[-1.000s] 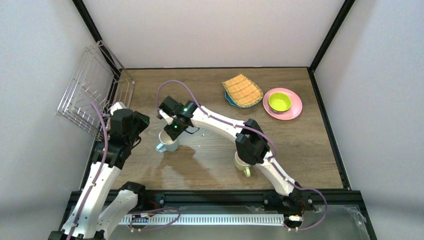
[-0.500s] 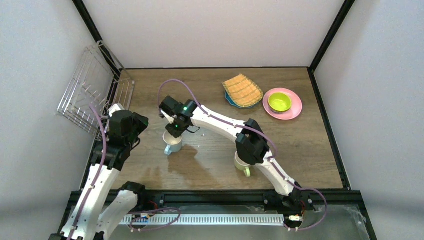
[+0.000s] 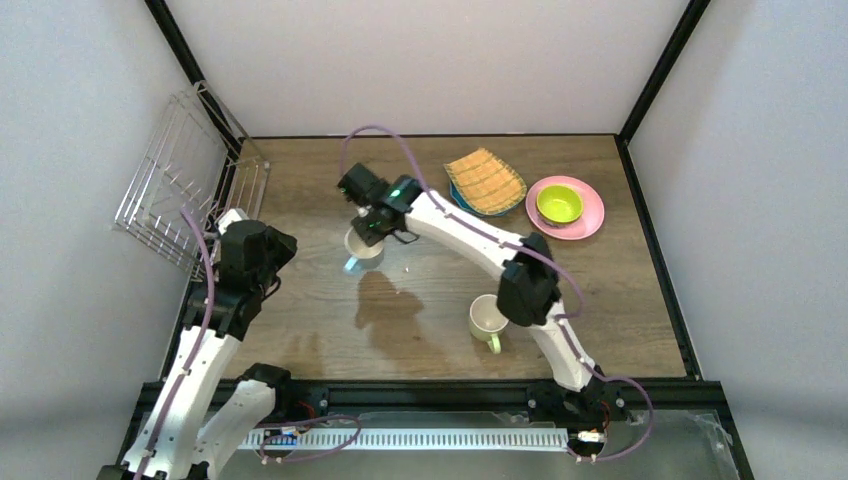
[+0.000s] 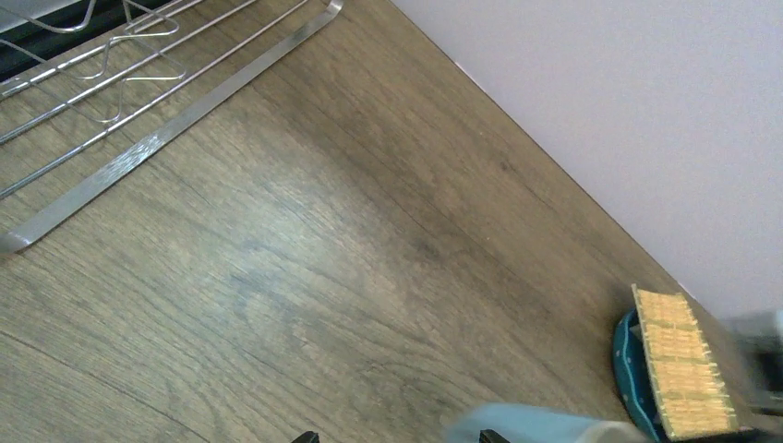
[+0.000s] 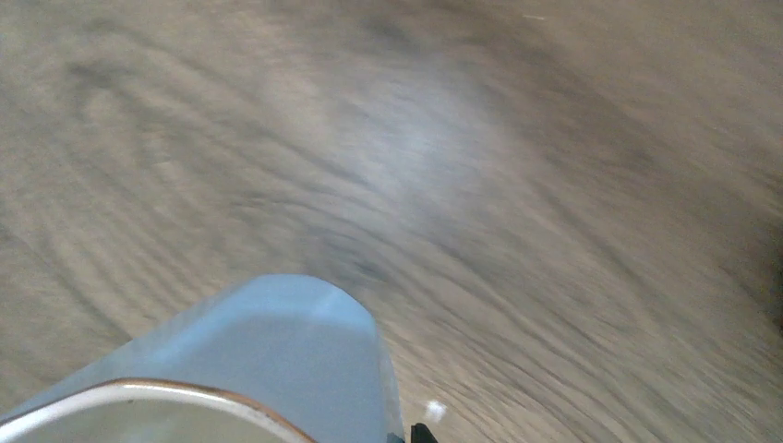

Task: Load the mixed dishes into the dish rack
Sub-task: Place the cup at the corner of the board.

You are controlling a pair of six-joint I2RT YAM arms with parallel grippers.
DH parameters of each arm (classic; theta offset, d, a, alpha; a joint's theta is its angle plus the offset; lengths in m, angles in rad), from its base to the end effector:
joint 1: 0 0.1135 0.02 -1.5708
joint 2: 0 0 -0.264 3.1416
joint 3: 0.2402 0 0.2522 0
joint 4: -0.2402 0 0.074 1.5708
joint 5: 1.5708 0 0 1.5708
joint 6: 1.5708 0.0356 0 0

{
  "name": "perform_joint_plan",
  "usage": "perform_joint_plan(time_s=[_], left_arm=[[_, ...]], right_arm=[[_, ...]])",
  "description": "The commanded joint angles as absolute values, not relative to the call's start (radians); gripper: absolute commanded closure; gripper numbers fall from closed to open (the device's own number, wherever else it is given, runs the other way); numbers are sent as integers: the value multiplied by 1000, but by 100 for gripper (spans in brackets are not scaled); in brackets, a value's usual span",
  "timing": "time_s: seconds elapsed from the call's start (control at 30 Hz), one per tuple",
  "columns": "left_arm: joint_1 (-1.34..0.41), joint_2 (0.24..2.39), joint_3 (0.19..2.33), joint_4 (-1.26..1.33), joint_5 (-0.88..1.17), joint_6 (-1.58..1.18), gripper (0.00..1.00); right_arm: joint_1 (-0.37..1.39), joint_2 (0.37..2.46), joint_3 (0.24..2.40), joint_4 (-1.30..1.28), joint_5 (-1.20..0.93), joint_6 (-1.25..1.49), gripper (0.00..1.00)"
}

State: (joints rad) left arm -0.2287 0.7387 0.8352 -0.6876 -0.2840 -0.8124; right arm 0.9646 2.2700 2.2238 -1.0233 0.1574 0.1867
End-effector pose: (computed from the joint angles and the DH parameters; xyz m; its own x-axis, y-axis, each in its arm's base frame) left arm 0.1510 -0.0249 0.3143 -0.3668 -0.6301 -0.6844 -0.4002 0.7710 -0.4954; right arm 0.2837 0.3994 0.2684 -0.6337 -0.5922 -0.4977 -0.6626 0.7475 -0.0459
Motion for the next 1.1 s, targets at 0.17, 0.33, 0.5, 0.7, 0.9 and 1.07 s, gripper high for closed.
perform_joint_plan(time_s=[0.17, 0.33, 0.5, 0.7, 0.9, 1.07], left_arm=[[-224, 767, 843, -718, -277, -807, 0], [-224, 766, 849, -716, -273, -798, 0], [-224, 773, 861, -722, -269, -787, 0], [-224, 773, 858, -721, -247, -779, 0], [-224, 772, 855, -713, -242, -775, 0], [-225, 766, 844, -707, -242, -779, 0]], right_arm=[[716, 1846, 1907, -1017, 293, 297, 99], [631, 1707, 1777, -1060, 328, 347, 99], [565, 1583, 1634, -1102, 336, 410, 99], [479, 1429, 1421, -1110, 306, 461, 99], [396, 1337, 1266, -1082, 264, 484, 100], [336, 1319, 1183, -1054, 239, 485, 99]])
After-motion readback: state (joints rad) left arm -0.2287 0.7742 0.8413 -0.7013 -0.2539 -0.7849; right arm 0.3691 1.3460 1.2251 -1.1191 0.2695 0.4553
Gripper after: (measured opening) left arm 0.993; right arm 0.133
